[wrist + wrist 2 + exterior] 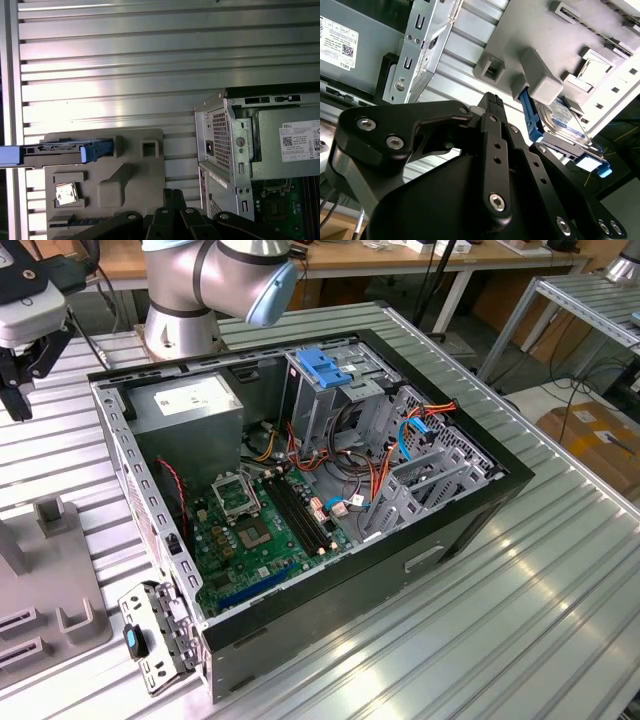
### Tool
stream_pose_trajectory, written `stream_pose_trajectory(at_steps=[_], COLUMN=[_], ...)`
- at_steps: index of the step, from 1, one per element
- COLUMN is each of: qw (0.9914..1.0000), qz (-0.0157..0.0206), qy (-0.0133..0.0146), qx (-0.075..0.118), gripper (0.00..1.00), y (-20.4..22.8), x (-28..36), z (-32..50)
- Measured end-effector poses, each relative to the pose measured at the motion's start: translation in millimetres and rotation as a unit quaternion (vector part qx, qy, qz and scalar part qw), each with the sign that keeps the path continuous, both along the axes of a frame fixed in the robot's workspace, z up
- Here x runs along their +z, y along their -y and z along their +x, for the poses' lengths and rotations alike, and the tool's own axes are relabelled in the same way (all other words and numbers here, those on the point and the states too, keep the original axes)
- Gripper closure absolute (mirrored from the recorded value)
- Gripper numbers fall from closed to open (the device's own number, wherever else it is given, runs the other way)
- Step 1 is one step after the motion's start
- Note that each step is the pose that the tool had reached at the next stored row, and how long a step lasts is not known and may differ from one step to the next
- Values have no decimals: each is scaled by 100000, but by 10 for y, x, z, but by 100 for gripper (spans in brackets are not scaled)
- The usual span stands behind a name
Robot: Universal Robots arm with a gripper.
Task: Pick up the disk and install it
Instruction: 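Reach for the disk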
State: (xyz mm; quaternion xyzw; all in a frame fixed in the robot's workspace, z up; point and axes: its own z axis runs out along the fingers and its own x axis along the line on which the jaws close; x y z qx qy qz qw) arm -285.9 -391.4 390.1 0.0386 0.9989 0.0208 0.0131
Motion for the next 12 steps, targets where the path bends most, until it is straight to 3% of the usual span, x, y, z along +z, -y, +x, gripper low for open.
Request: stream_pose_trajectory(at_steps=[5,12], qw=[100000,100000], qz=[-1,0], qy=[-2,4], qx=[-2,-1], gripper=[89,89], y=[-43,-161], x=[-1,-13], z=[-2,-85])
